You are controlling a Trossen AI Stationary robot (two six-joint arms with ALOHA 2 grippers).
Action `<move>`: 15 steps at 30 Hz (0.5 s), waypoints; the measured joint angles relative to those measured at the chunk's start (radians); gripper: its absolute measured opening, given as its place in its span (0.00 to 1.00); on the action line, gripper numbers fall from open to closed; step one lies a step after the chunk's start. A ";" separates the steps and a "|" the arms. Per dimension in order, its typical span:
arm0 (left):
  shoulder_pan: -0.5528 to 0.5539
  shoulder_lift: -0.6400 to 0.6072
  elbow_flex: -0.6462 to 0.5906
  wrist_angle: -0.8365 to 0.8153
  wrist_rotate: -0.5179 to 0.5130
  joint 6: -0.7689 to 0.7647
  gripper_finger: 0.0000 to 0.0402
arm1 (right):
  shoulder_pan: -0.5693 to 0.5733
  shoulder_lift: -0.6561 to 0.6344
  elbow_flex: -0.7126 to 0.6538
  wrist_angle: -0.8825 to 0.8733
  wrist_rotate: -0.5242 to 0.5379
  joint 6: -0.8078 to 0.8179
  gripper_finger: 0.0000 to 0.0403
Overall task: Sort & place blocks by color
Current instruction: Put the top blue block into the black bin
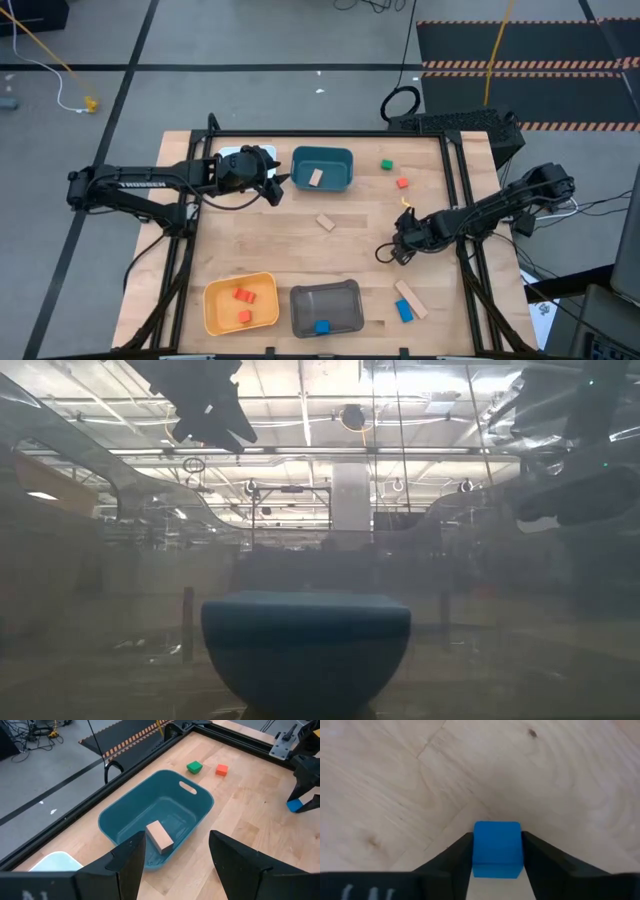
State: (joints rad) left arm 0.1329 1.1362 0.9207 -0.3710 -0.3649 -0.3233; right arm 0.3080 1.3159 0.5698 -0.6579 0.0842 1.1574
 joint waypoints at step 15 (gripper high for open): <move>0.000 0.000 0.000 0.000 0.000 -0.013 0.54 | 0.000 -0.098 0.001 0.008 0.001 -0.044 0.29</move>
State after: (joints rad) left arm 0.1329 1.1362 0.9207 -0.3706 -0.3649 -0.3361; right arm 0.3080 1.2182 0.5709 -0.6496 0.0856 1.1130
